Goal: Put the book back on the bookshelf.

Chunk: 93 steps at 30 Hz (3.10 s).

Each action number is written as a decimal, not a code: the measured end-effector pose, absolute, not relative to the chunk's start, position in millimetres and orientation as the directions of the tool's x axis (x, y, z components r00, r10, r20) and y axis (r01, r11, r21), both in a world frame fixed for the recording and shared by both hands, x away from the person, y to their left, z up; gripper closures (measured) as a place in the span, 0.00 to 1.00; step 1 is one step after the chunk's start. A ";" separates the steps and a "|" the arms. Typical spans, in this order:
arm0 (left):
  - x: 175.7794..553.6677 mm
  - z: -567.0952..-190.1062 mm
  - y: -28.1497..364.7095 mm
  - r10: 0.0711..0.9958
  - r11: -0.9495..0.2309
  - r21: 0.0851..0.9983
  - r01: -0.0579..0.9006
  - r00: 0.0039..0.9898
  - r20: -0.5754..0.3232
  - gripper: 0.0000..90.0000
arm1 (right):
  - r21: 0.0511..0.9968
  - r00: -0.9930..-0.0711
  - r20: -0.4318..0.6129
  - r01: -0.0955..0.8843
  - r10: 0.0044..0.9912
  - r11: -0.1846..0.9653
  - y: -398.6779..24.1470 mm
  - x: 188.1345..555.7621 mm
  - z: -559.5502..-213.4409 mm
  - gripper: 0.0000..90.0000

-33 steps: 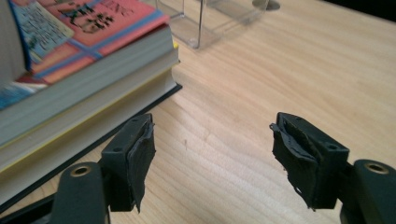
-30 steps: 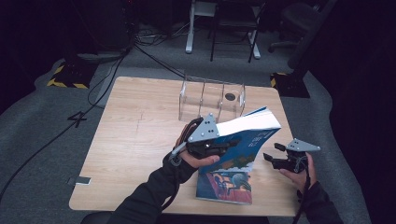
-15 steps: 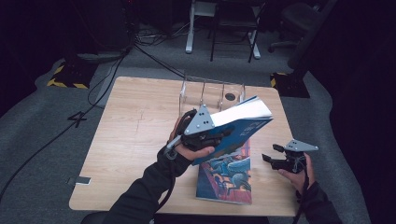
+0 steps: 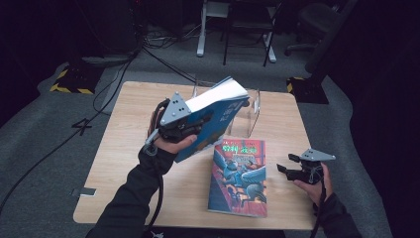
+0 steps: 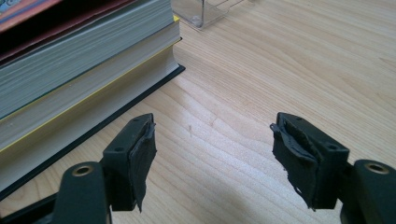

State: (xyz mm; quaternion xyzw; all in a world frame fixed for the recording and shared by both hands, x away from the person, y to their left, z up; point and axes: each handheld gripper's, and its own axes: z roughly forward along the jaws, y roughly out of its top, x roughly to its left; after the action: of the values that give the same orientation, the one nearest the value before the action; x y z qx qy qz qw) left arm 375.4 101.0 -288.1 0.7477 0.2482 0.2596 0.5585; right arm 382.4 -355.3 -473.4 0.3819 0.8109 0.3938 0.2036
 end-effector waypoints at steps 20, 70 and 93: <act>424.2 -285.8 108.3 0.792 -0.229 0.962 0.151 0.603 0.094 0.67 | 0.793 -0.629 -0.028 0.459 0.777 0.401 -353.9 381.5 -474.7 0.34; 540.6 -323.3 51.3 0.916 -0.161 0.955 0.247 0.398 0.051 0.67 | 0.791 -0.650 -0.012 0.458 0.760 0.405 -349.7 383.8 -478.2 0.36; 556.8 -371.3 61.3 0.919 -0.069 0.979 0.191 0.395 -0.012 0.67 | 0.807 -0.671 -0.022 0.426 0.741 0.410 -345.7 382.1 -477.1 0.37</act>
State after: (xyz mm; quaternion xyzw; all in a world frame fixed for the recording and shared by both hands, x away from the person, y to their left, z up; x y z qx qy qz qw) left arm 556.8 61.3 -371.3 0.6456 0.4298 0.3431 0.5299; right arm 382.1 -345.7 -477.1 0.3569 0.8173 0.4094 0.1924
